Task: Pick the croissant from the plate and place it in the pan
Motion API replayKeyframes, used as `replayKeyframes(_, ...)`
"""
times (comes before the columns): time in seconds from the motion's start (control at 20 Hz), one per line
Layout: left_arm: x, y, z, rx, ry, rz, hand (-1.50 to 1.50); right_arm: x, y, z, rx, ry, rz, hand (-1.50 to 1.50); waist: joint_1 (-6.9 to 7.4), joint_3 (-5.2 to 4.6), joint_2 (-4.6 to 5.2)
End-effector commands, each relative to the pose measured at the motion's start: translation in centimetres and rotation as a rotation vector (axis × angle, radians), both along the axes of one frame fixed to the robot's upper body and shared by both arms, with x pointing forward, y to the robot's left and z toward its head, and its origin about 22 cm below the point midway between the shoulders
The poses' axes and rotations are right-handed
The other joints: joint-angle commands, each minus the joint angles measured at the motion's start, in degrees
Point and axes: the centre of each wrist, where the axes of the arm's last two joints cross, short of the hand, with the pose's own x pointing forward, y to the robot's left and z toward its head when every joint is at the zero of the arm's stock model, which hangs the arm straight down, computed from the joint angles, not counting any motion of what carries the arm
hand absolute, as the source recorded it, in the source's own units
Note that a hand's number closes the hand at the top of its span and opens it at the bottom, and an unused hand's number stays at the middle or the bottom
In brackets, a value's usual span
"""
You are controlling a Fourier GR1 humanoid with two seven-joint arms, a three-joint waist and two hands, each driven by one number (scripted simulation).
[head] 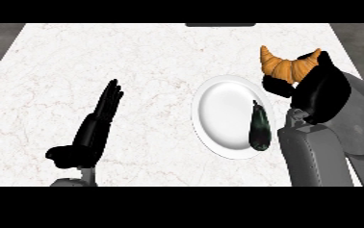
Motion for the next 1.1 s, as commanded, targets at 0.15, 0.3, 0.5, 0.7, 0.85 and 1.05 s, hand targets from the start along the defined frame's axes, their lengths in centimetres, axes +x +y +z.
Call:
replayKeyframes(0.15, 1.0, -1.5, 0.4, 0.001, -0.006, 0.003, 0.0, -1.9, -7.2, -3.7, -0.146, -0.057, -0.155, 1.5, -0.03, 0.04, 0.19)
replayKeyframes(0.3, -0.3, -1.0, 0.2, 0.007, -0.02, 0.0, 0.0, -0.9, -9.8, -2.8, -0.222, -0.052, -0.212, 1.5, 0.45, 0.02, 0.15)
replayKeyframes(0.5, -0.1, -0.8, 0.7, -0.008, 0.003, -0.022, 0.0, -1.0, -16.0, -3.8, -0.176, -0.19, -0.282, 1.5, 0.83, 0.1, 0.3)
replayKeyframes(0.7, 0.6, 0.5, 0.1, 0.007, -0.015, -0.011, 0.0, -2.5, -20.6, -5.3, -0.193, -0.183, -0.292, 1.5, 0.49, 0.07, 0.25)
replayKeyframes(0.85, 0.0, -1.2, 1.2, -0.006, -0.005, -0.008, 0.0, -2.4, -23.0, -5.4, -0.185, -0.202, -0.289, 1.5, 0.56, 0.07, 0.17)
replayKeyframes(1.05, 0.3, -2.2, -0.4, 0.008, 0.006, -0.018, 0.0, -1.2, -24.6, -6.6, 0.01, -0.034, -0.272, 1.5, 0.8, 0.15, 0.45)
